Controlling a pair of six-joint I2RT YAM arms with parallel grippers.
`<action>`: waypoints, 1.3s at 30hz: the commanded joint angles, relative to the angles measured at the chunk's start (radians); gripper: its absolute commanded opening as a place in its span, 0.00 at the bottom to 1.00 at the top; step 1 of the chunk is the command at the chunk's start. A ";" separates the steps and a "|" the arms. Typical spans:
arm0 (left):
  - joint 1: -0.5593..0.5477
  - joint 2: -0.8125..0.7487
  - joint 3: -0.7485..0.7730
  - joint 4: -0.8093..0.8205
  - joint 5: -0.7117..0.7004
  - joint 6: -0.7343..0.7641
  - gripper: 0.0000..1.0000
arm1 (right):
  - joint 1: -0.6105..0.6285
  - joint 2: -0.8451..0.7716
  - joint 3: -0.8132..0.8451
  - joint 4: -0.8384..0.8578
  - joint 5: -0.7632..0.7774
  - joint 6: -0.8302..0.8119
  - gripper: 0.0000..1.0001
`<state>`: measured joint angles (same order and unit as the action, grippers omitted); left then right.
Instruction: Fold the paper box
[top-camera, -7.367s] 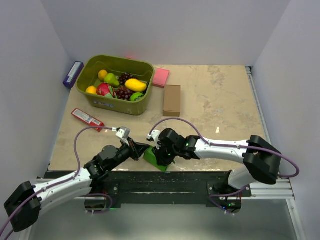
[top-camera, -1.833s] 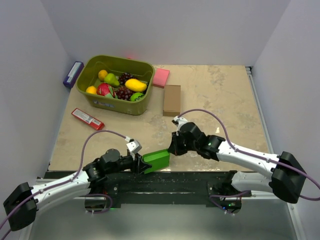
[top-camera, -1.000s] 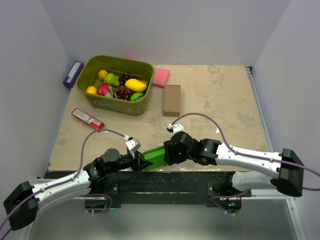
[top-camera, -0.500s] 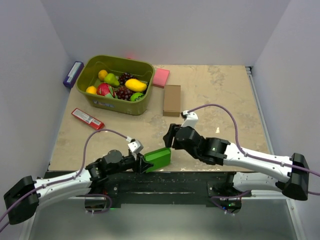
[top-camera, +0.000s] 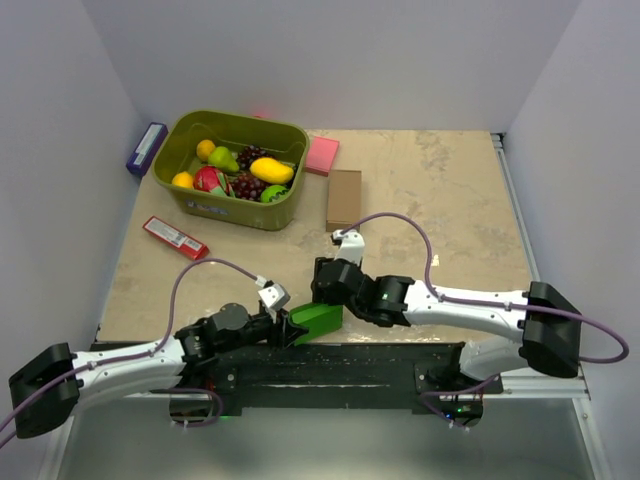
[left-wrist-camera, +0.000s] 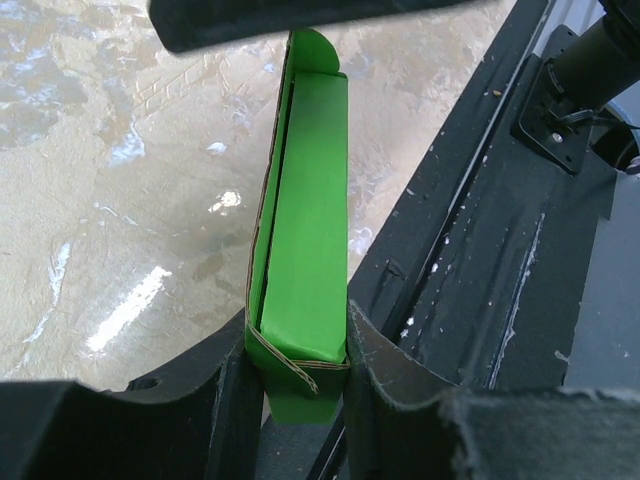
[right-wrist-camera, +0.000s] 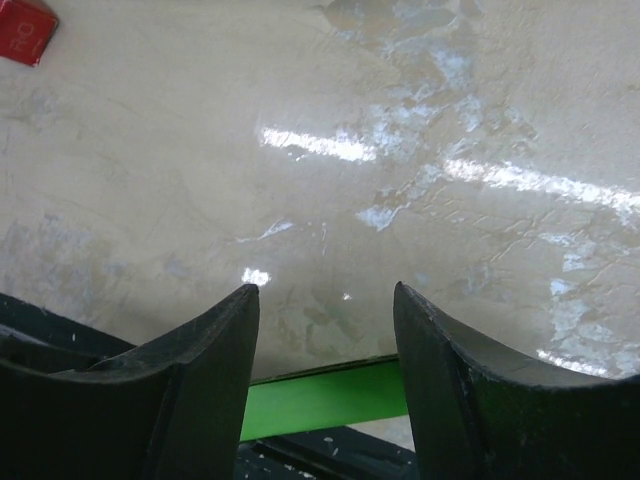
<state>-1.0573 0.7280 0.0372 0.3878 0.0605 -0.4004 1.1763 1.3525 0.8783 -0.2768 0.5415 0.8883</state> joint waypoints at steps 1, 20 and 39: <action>-0.009 0.013 0.021 -0.003 -0.076 0.009 0.00 | 0.068 0.002 0.001 -0.016 0.037 0.066 0.56; -0.009 0.022 0.027 -0.036 -0.166 -0.037 0.00 | 0.152 -0.041 -0.097 -0.199 0.017 0.253 0.22; -0.009 -0.018 0.018 -0.037 -0.203 -0.022 0.00 | 0.157 0.019 -0.147 -0.315 -0.081 0.267 0.19</action>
<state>-1.0805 0.7265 0.0372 0.3408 0.0101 -0.4328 1.3090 1.3048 0.7971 -0.3573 0.5995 1.1587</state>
